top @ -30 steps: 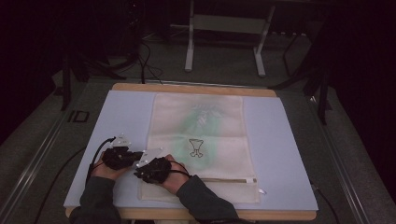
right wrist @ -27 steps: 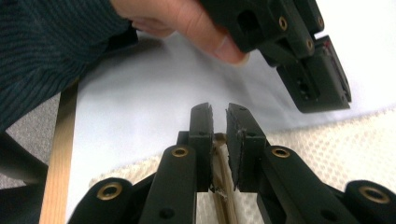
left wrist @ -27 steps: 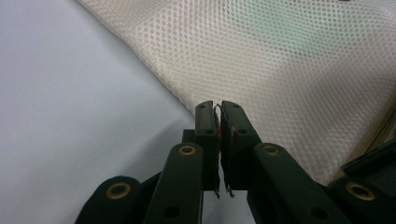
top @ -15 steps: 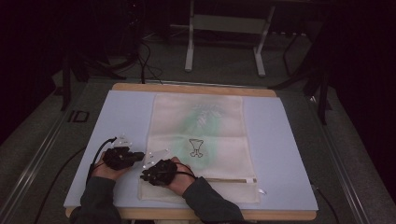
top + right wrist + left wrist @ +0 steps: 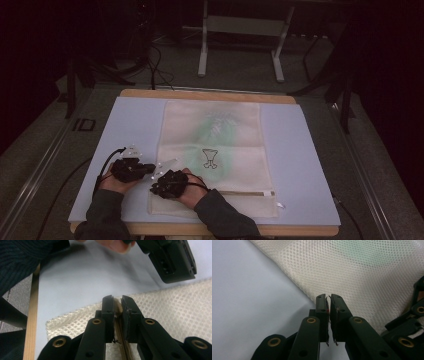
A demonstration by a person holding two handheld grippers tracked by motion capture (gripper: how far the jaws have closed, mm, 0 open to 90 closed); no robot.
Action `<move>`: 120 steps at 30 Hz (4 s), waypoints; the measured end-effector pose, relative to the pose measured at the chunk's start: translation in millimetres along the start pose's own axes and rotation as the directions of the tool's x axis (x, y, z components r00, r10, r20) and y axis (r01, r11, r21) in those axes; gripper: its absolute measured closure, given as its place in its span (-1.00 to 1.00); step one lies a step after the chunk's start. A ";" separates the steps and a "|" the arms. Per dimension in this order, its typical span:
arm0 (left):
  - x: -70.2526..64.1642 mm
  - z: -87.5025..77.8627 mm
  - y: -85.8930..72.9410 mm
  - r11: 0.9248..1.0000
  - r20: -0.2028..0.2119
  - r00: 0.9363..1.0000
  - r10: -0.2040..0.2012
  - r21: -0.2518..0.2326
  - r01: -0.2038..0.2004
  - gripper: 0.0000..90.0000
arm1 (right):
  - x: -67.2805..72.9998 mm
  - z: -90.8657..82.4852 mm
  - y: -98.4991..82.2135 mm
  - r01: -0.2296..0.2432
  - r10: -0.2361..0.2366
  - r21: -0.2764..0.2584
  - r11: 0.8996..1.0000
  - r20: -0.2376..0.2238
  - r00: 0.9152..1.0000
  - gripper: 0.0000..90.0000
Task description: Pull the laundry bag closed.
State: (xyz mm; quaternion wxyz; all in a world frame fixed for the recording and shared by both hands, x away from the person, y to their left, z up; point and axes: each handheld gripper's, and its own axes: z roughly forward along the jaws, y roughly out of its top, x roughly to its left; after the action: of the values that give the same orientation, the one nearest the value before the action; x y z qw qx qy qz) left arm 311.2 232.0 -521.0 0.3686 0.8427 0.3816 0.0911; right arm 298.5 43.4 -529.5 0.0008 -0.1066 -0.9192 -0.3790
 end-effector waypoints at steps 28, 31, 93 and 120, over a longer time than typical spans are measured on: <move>-7.8 6.1 -1.4 0.996 0.079 0.996 0.041 0.080 -0.047 0.94 | -0.5 -0.1 -4.8 0.013 -0.013 -0.022 1.000 0.025 1.000 0.81; -8.0 6.3 -1.6 0.995 0.078 0.996 0.040 0.086 -0.046 0.96 | -1.3 -1.8 -5.8 0.012 -0.011 -0.021 1.000 0.019 1.000 0.80; -18.4 2.0 -1.1 0.982 0.073 0.996 0.045 0.180 -0.058 1.00 | -4.4 -0.9 -3.8 -0.004 0.004 0.011 1.000 -0.002 1.000 0.83; -16.3 1.9 -2.9 0.984 0.087 0.995 0.050 0.166 -0.064 1.00 | 0.3 -10.9 -8.4 0.044 -0.046 0.041 0.998 0.042 0.998 0.83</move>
State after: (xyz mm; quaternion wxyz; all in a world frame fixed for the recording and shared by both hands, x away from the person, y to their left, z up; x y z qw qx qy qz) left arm 299.0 220.6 -522.3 0.3087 0.8844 0.3483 0.0342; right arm 295.7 30.1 -527.5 -0.0251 -0.0938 -0.9286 -0.3581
